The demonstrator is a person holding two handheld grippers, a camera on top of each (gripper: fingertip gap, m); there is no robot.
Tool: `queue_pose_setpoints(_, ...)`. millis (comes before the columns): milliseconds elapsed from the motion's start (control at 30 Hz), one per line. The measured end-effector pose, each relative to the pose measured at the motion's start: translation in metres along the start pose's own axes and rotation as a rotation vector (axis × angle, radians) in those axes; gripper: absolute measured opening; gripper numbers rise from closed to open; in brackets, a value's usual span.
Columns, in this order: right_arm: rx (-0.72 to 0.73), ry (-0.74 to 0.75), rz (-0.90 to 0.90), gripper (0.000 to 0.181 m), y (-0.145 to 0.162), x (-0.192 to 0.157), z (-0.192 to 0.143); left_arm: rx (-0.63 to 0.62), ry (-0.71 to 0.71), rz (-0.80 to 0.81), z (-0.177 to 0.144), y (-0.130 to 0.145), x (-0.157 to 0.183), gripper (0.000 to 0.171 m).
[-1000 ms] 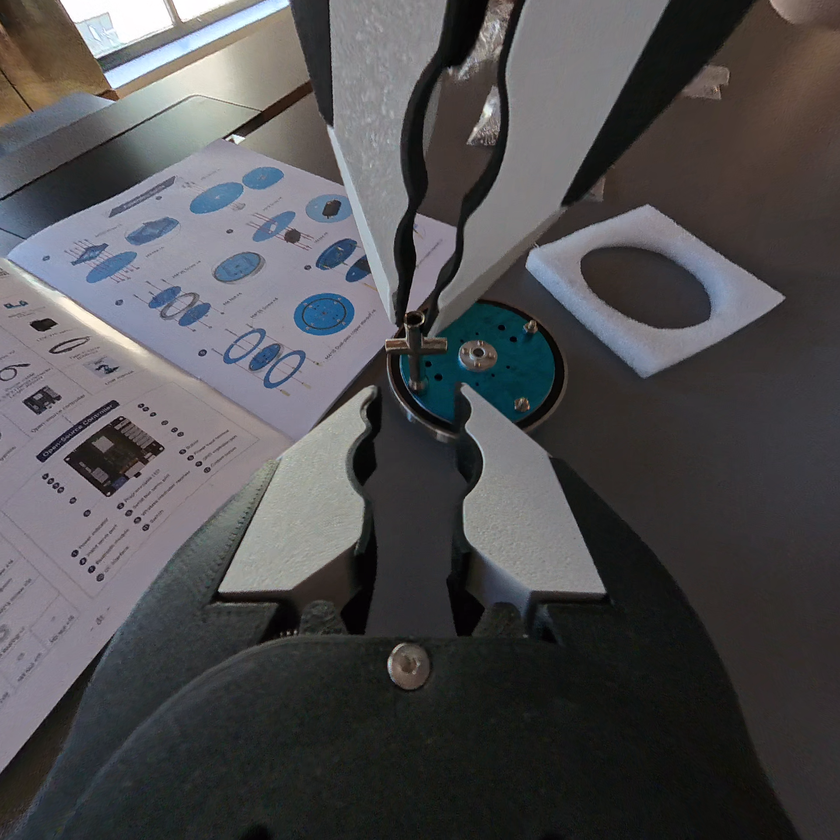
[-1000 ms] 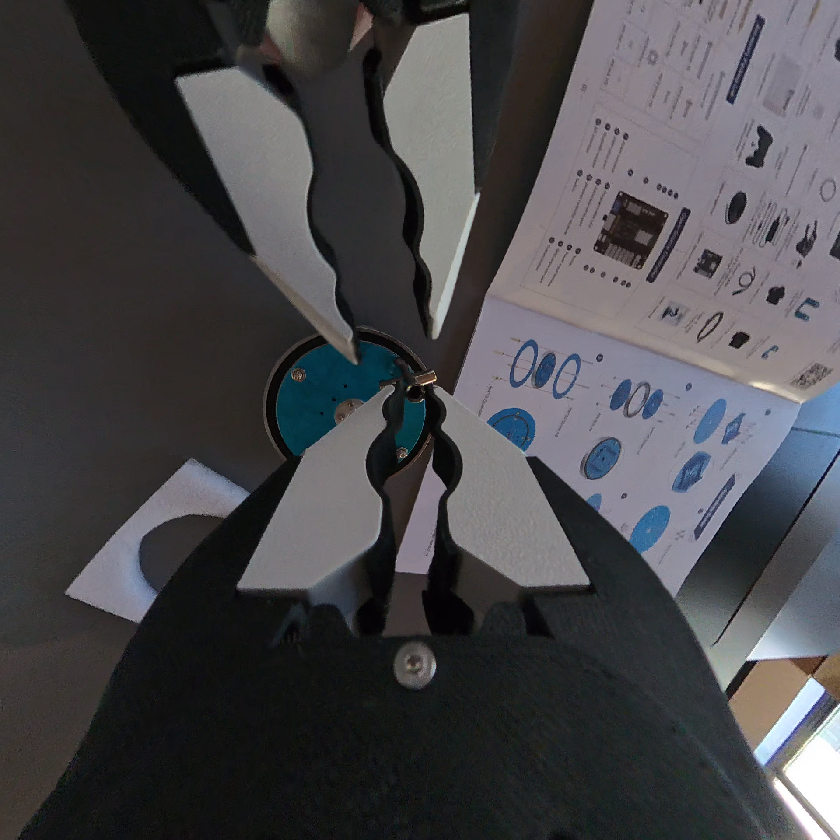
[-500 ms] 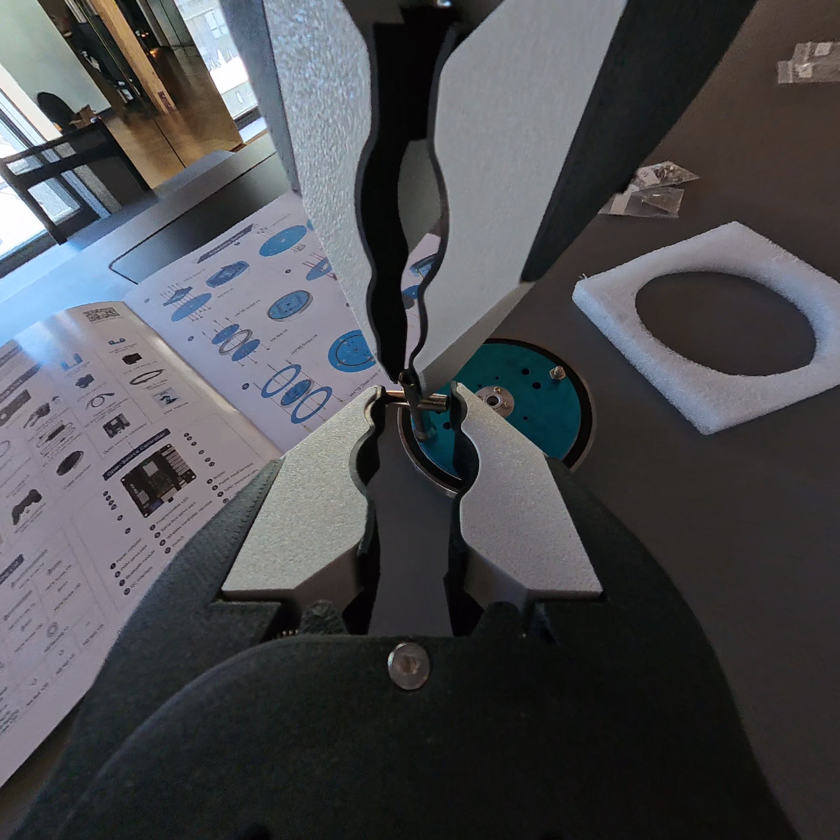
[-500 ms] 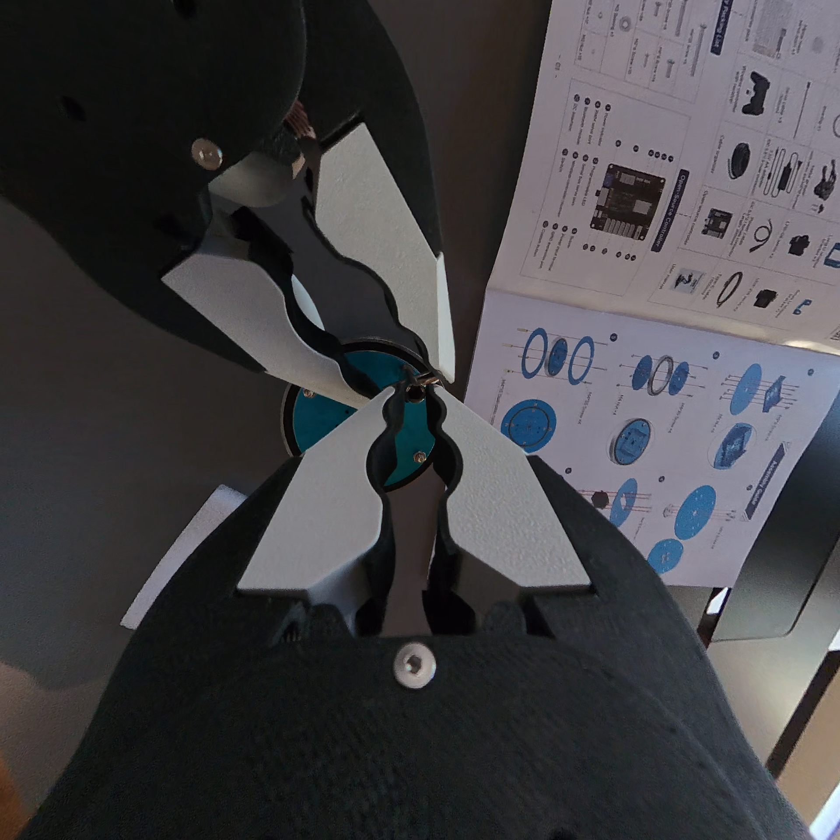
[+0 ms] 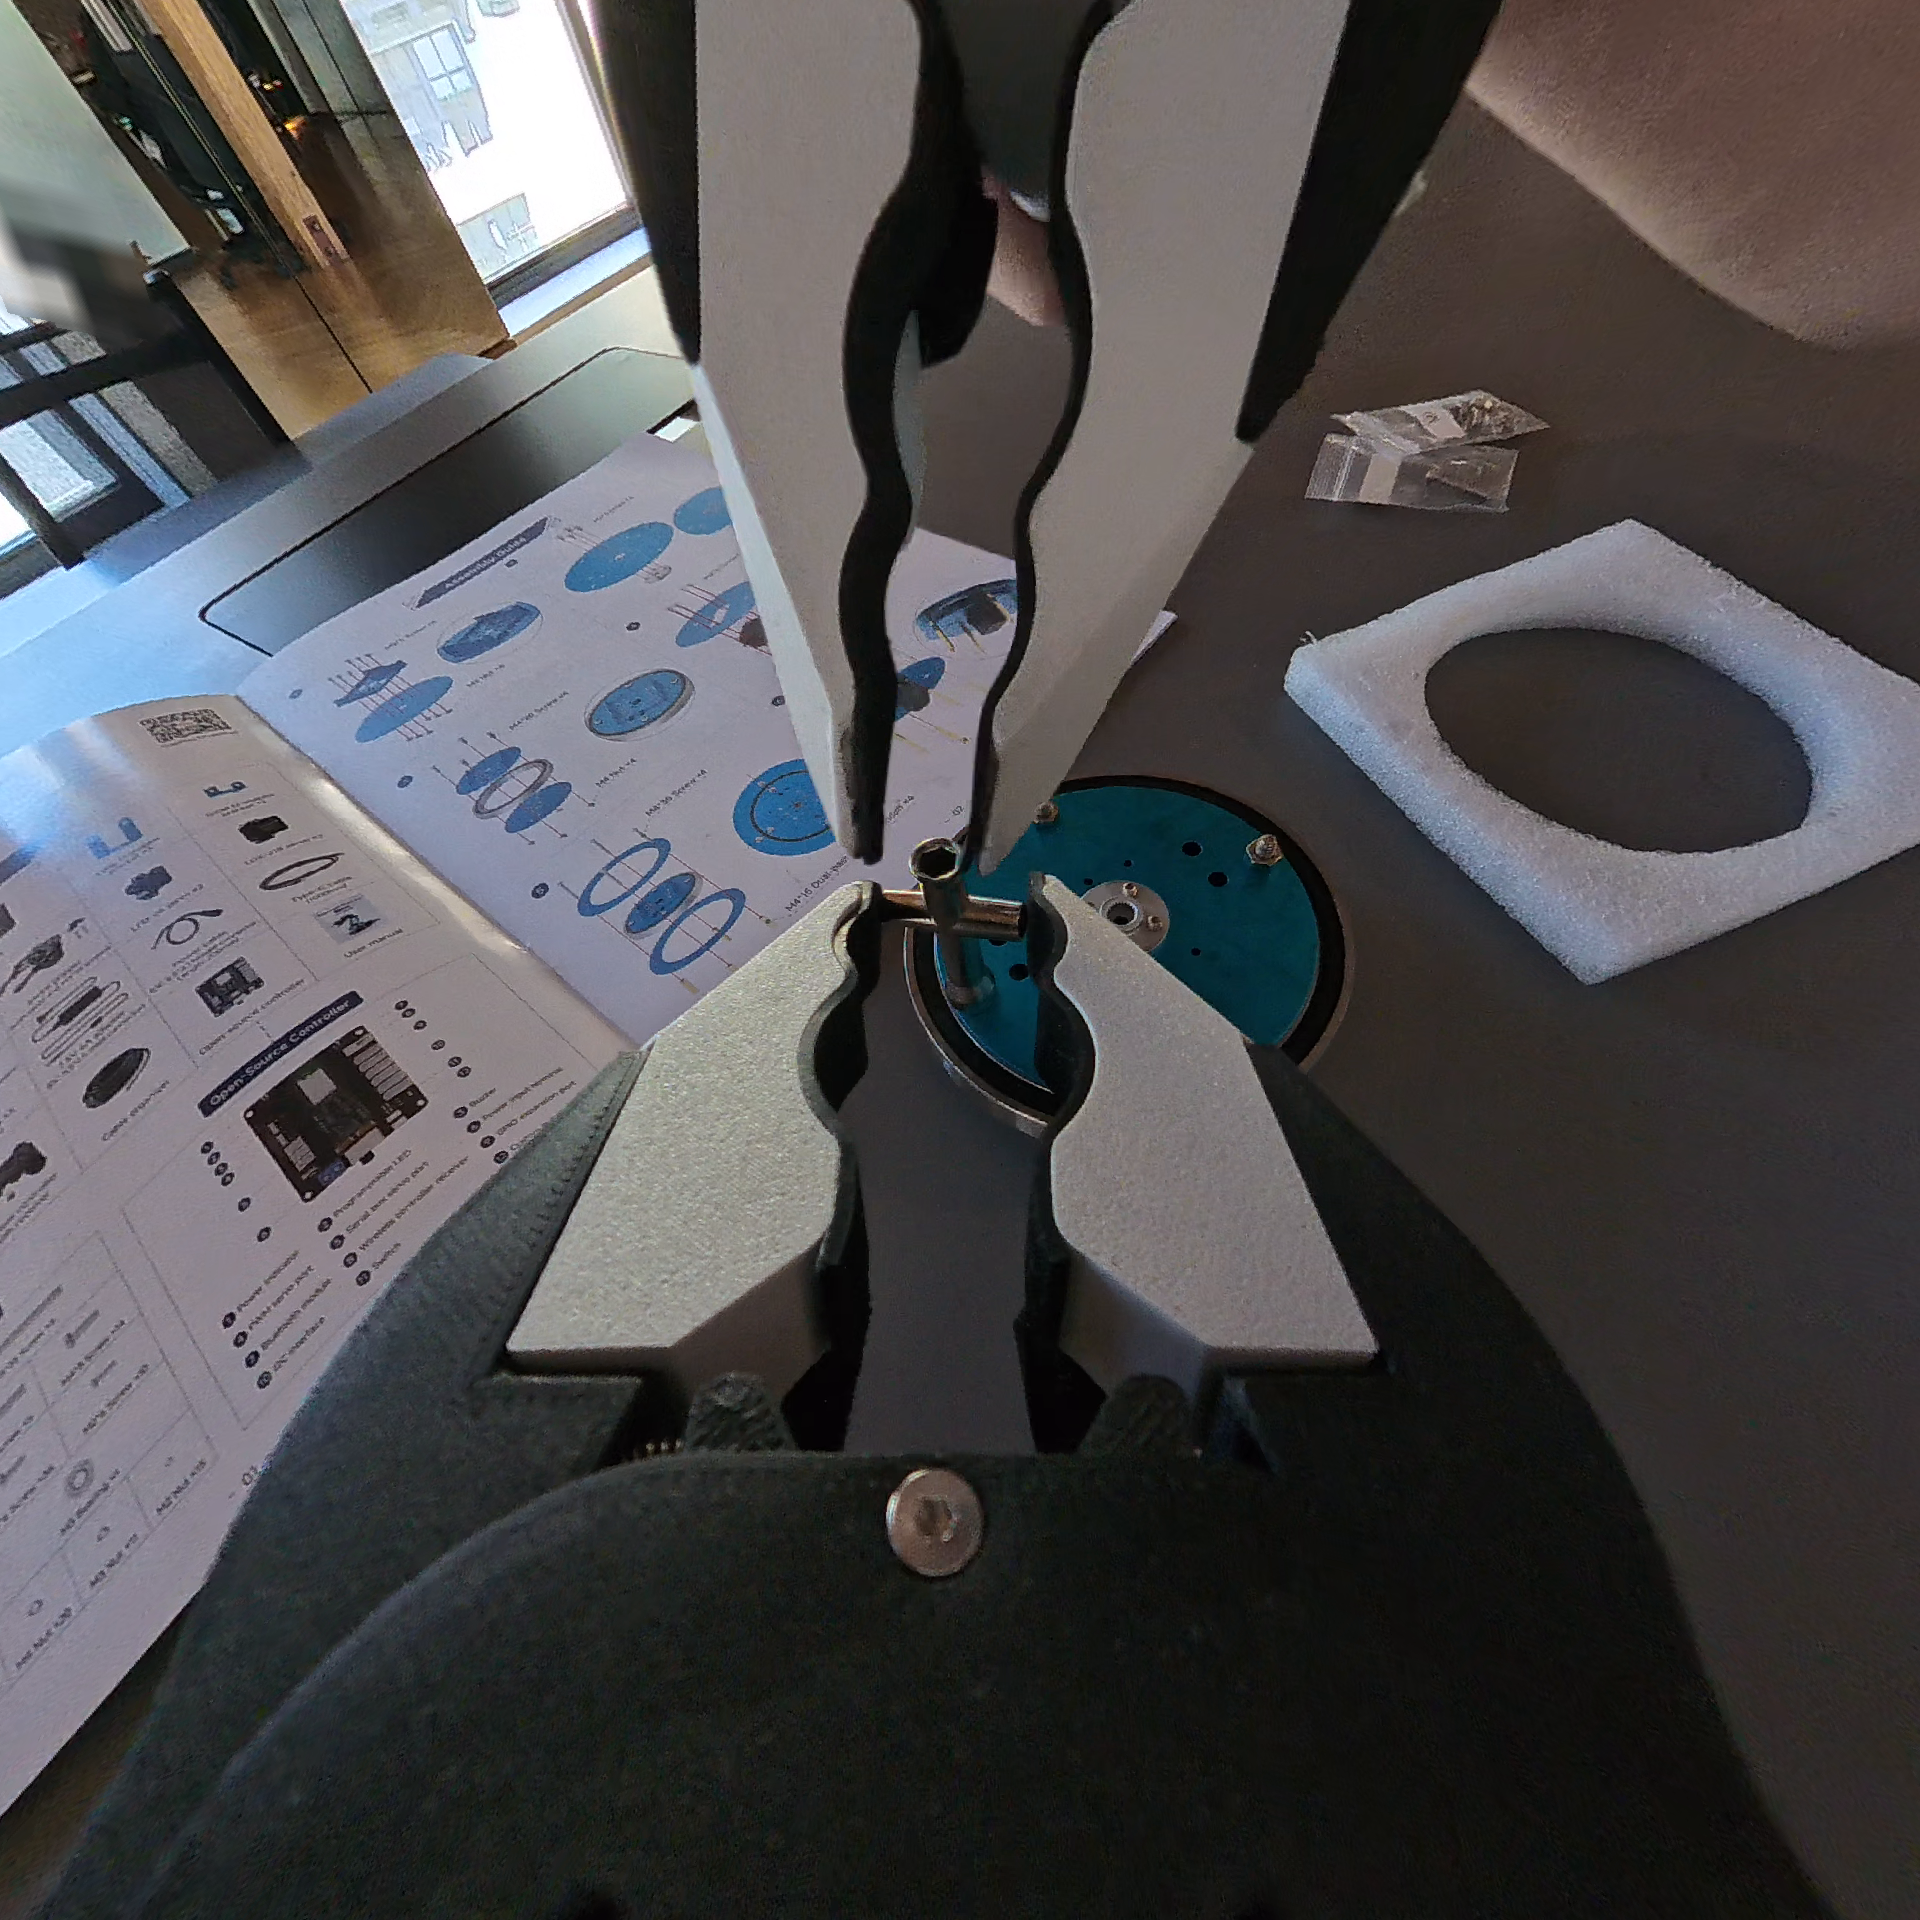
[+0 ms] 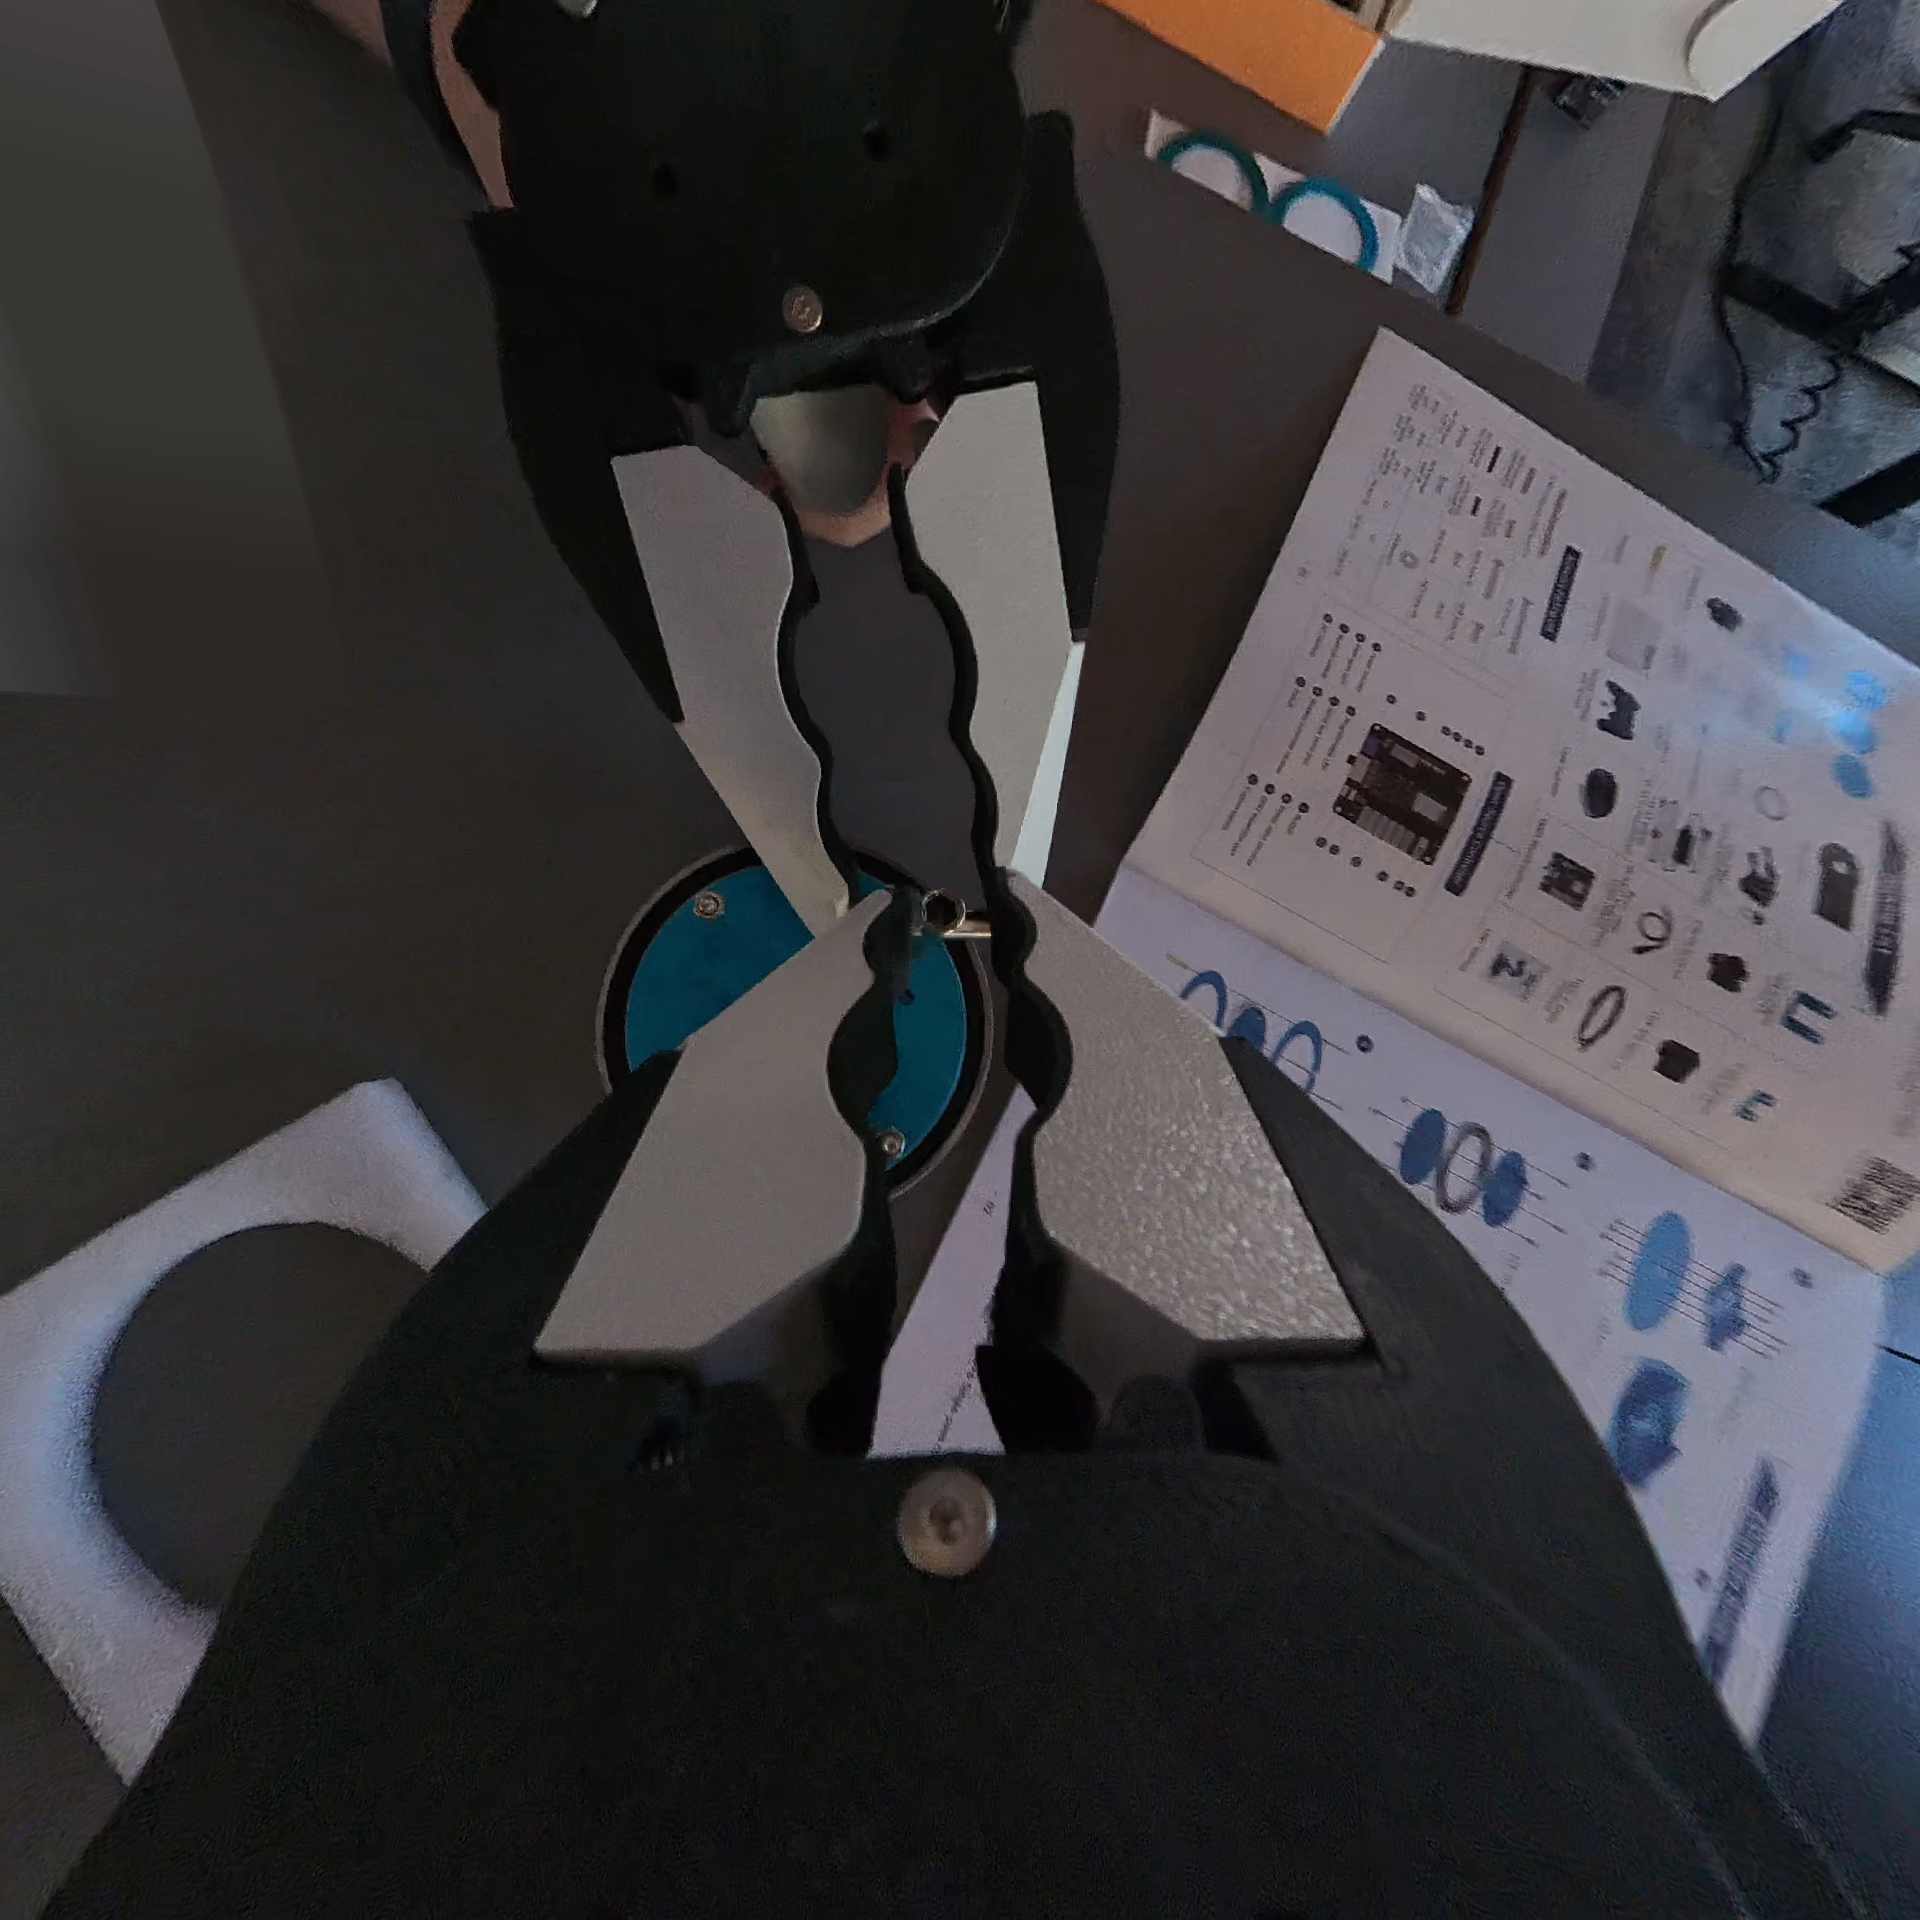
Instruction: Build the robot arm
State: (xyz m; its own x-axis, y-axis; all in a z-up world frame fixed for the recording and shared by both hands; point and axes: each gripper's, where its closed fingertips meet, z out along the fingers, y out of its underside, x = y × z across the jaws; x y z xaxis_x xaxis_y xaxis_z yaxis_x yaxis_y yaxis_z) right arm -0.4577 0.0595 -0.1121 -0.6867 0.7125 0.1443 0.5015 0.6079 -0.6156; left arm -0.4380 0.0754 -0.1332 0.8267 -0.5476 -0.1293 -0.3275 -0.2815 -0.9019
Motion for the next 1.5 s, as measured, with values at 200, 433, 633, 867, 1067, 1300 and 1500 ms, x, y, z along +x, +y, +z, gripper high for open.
queue_pose_setpoints(200,0.029,-0.041,0.068,0.008,0.007,0.001,0.006,0.001,0.007,-0.011,0.000,0.000,-0.001,0.027)
queue_pose_setpoints(433,0.055,0.007,0.241,0.008,0.009,0.005,0.005,-0.004,0.029,-0.040,-0.004,0.002,-0.005,0.026)
queue_pose_setpoints(633,0.052,0.067,0.291,0.008,0.008,0.003,0.006,-0.018,0.050,-0.049,-0.008,0.006,-0.005,0.025)
queue_pose_setpoints(867,0.017,0.096,0.288,0.007,0.008,-0.001,0.006,-0.031,0.087,-0.041,-0.015,0.009,-0.001,0.014)
queue_pose_setpoints(1067,0.001,0.103,0.289,0.006,0.011,-0.002,0.006,-0.007,0.071,-0.049,-0.016,0.002,-0.002,0.016)
queue_pose_setpoints(1300,0.010,0.115,0.250,0.008,0.014,0.001,0.005,-0.002,0.087,-0.031,-0.013,0.003,0.000,0.007)
queue_pose_setpoints(1500,0.052,0.103,0.164,0.014,0.018,0.003,0.004,-0.002,0.102,-0.026,-0.012,0.003,0.001,0.006)
